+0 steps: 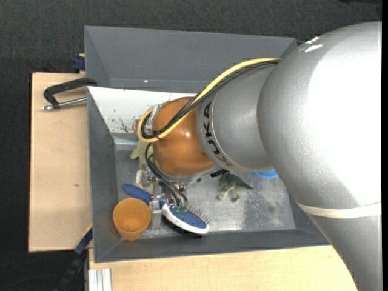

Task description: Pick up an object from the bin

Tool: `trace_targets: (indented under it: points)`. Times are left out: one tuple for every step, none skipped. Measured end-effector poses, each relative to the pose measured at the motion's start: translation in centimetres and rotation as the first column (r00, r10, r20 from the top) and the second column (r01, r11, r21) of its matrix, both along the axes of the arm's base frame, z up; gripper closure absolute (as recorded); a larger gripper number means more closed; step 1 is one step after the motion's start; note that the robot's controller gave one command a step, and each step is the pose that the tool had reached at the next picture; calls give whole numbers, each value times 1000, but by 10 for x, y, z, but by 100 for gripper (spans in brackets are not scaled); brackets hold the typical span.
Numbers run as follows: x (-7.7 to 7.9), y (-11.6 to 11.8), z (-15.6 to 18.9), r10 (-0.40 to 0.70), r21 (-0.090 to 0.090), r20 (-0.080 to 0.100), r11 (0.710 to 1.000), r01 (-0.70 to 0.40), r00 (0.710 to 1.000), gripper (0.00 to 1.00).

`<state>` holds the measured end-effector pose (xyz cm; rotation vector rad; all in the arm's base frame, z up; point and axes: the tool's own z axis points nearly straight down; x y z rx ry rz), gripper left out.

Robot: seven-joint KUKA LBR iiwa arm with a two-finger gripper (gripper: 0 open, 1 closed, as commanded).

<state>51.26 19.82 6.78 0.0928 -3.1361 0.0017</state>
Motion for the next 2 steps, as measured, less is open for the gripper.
trace_targets:
  points:
    - [1, 1, 3, -1, 3, 4, 1000, 1, 1000, 100]
    - [15, -6, 130, -41, 7, 16, 999, 41, 999, 100]
